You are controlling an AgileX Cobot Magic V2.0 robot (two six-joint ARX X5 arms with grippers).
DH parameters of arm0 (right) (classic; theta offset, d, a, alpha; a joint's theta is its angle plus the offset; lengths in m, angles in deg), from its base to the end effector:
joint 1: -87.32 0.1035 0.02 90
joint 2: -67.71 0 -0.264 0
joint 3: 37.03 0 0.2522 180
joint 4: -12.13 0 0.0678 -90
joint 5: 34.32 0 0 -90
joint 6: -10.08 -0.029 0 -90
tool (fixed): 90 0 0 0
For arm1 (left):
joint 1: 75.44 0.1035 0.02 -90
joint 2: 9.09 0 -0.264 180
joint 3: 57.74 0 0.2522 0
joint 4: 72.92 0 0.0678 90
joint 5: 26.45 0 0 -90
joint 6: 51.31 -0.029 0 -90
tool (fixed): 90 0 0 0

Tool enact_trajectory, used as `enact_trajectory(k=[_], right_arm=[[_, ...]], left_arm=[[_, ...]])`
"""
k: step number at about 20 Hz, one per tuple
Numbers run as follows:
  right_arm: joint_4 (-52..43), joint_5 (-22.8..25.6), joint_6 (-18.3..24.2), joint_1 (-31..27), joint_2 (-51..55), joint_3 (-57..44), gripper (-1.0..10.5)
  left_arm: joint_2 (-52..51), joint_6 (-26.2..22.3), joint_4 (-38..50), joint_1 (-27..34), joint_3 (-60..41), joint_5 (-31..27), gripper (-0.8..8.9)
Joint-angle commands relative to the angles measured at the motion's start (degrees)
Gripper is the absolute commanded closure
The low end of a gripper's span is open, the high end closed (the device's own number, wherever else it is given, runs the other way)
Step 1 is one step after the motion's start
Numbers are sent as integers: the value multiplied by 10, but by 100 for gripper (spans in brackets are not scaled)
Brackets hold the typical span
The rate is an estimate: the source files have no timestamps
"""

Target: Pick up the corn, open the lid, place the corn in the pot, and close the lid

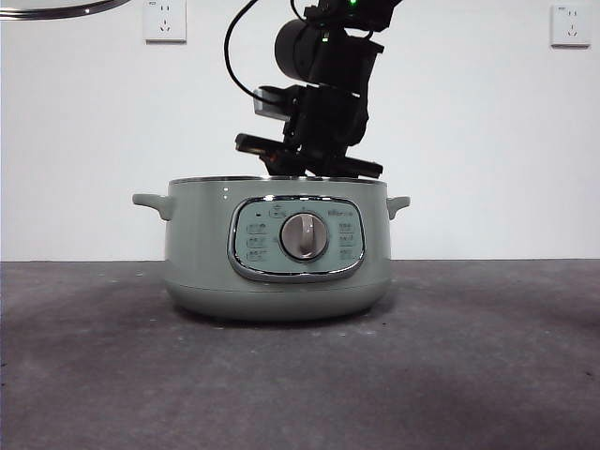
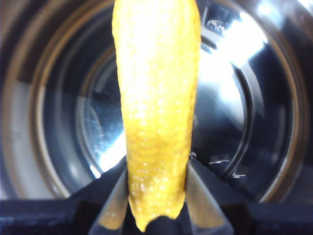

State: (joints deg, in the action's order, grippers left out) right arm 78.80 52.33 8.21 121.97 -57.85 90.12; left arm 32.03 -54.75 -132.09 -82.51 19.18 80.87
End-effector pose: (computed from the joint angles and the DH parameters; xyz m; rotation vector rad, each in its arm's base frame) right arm 0.3827 0.2666 0.2375 -0.2834 1.1207 0.5706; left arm 0.1114 -0.0225 0.3868 0.0216 0.3965 -0.4318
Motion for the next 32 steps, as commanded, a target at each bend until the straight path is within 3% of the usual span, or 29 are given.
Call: enact_trajectory(k=[1,11,18,22,27,32], right_arm=[[5,2,6,2,-26,0,963],[6,4,6,2,-37,1,924],[11,4,6,2,-35,8,426],[23,7,6,2,-32,44,405],[114,18,7,2,-32,206,410],[261,80,10,2,-32,410,412]], left_arm=[[-6,2,21,1,4,11,821],[-5,-3,9,1,4,11,821],[5,-3,9,1,4,11,821],[16,-10,9,1,4,11,821],[34,-12,30,1,4,11,821],[72,-12,88,0,5,25,821]])
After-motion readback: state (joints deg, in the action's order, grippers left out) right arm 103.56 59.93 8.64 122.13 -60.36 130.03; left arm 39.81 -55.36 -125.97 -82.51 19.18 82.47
